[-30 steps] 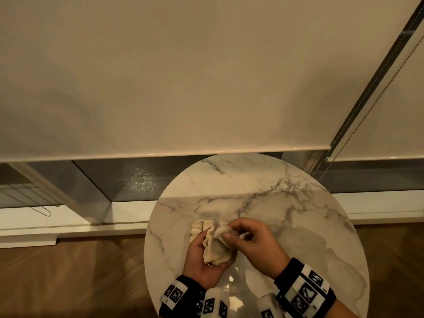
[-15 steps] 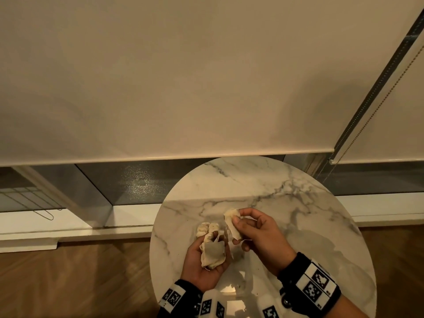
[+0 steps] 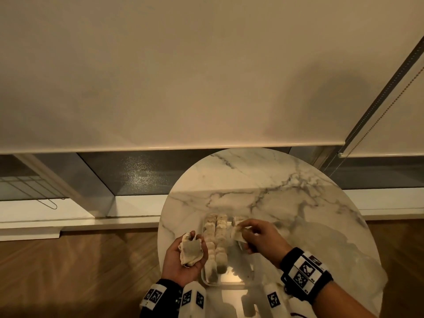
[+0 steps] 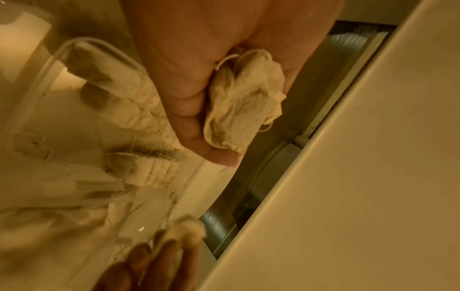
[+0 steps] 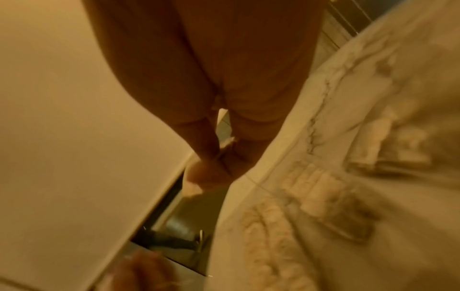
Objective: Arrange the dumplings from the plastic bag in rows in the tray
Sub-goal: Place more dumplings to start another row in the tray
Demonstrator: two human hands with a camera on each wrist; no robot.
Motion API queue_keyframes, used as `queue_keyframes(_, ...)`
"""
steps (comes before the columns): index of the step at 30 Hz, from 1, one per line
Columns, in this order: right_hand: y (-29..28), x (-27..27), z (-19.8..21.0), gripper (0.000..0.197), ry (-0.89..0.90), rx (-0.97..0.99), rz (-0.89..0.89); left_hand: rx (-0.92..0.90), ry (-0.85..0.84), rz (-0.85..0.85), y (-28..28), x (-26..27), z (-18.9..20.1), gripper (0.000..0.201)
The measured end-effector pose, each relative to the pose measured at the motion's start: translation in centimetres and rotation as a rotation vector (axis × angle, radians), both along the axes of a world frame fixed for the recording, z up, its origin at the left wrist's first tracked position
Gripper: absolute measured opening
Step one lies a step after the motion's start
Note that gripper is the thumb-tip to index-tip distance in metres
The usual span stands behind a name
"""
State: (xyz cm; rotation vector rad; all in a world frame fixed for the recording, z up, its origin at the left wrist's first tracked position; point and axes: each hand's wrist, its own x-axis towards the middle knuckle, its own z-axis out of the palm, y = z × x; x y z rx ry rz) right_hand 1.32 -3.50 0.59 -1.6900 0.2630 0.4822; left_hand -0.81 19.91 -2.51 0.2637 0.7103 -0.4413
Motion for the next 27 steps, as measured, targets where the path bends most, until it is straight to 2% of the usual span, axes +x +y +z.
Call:
queue_keyframes(3,0.6,-0.2,-2.4,0.041,0.035,-0.300,0.260,0.029,0.003,0.027,1.0,-0.3,-0.2,0.055)
queue_keyframes(5,1.3,-0.4,-3.0,0.053,0.046,-0.439,0.412,0.045,0.024,0.037,1.5,-0.5,-0.1,0.029)
queue_keyframes(7,1.9,-0.6,-3.6,0.052,0.004,-0.570,0.529,0.052,0.045,0.051,1.8,-0.5,0.0,0.014)
queue_keyframes(10,2.5,-0.6,-4.8,0.043,-0.030,-0.701,0.562,0.040,0.039,0.050,2.3,-0.5,0.1,0.014)
queue_keyframes(13,2.8,-0.3,-5.6,0.024,-0.064,-0.811,0.573,0.014,0.002,0.026,2.8,-0.5,0.3,0.017)
queue_keyframes(19,3.1,-0.2,-6.5,0.009,-0.015,-0.743,0.619,-0.034,-0.049,-0.015,3.7,-0.3,0.5,0.026)
queue_keyframes(23,3.4,0.2,-7.6,0.004,0.126,-0.668,0.600,-0.025,-0.051,-0.021,4.1,-0.5,0.3,0.028)
queue_keyframes(27,4.0,0.5,-9.9,0.006,0.188,-0.702,0.634,-0.008,-0.047,-0.026,4.3,-0.7,0.3,0.026)
